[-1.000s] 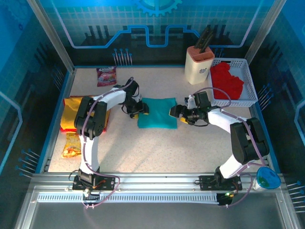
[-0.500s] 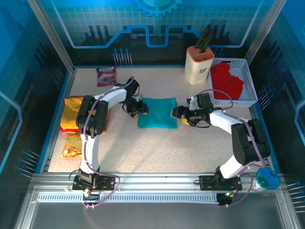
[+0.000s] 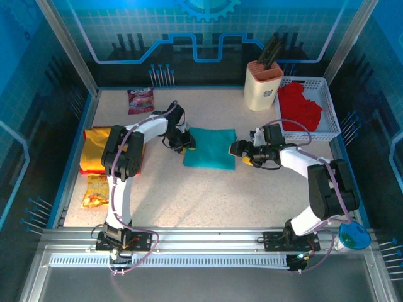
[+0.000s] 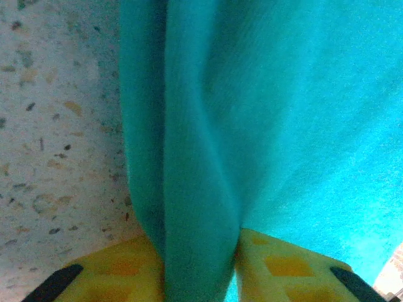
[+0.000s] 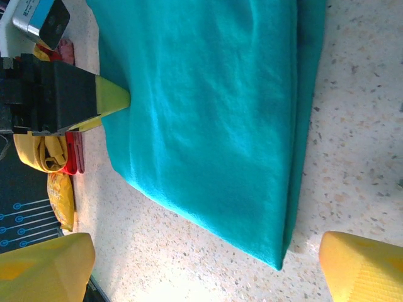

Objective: Fold and stack the t-shirts

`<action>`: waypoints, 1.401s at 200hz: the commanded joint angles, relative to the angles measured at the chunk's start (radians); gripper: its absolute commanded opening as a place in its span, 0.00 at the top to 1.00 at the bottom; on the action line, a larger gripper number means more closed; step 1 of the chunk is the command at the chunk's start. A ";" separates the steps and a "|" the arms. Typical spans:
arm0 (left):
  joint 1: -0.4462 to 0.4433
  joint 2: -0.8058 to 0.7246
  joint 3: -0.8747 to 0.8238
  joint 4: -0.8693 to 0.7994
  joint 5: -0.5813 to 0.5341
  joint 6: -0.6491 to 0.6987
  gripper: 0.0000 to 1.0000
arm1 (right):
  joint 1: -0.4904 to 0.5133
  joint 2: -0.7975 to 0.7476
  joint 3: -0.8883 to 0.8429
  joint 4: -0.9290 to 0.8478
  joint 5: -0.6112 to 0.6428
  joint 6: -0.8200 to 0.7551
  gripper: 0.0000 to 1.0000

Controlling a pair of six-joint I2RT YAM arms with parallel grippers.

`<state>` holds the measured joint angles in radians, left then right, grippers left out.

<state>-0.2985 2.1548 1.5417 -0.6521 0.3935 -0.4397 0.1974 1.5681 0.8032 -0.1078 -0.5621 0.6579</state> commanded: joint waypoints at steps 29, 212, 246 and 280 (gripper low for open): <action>-0.011 0.035 -0.017 0.061 -0.016 0.004 0.85 | -0.039 -0.035 -0.021 -0.007 -0.030 0.003 0.07; 0.077 -0.627 -0.113 -0.380 -0.585 0.298 1.00 | -0.072 -0.028 -0.037 -0.017 -0.033 0.024 0.08; 0.137 -0.698 -0.044 -0.475 -0.627 0.396 1.00 | -0.071 -0.011 -0.019 -0.029 -0.056 0.027 0.08; 0.167 -0.720 0.021 -0.513 -0.674 0.463 1.00 | -0.071 0.015 0.014 -0.057 -0.077 0.019 0.08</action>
<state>-0.1513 1.4742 1.4960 -1.1030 -0.2184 -0.0673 0.1406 1.5547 0.7757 -0.1272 -0.5972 0.6796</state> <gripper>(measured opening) 0.079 0.917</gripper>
